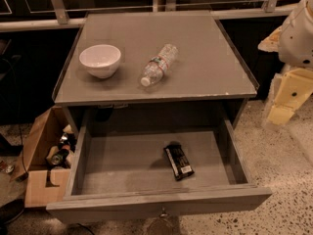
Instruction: Pick rxbar chocolate from top drawer and place on counter
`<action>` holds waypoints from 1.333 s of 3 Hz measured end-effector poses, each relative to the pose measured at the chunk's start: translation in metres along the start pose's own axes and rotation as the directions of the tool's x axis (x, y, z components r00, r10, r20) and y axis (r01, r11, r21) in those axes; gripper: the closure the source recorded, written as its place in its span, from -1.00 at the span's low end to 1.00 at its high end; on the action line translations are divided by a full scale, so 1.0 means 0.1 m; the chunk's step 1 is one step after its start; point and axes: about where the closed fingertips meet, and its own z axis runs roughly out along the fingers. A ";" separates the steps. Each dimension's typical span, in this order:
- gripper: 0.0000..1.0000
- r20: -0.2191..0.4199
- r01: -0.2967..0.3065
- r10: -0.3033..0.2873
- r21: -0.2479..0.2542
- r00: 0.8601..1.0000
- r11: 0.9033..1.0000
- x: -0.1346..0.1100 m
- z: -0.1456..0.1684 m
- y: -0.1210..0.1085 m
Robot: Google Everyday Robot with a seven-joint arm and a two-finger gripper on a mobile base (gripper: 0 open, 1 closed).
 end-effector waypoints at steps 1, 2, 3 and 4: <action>-1.00 0.000 0.000 0.000 0.000 1.000 1.000 0.00 0.00 0.00; -1.00 0.013 0.038 -0.037 -0.021 0.999 0.999 -0.05 0.22 0.07; -1.00 0.018 0.111 -0.109 -0.077 0.994 0.991 -0.10 0.58 0.19; -1.00 0.036 0.177 -0.174 -0.146 0.984 0.973 -0.20 0.89 0.29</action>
Offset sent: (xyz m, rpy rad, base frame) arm -0.0007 0.0125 -0.0401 0.0075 0.0350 0.0641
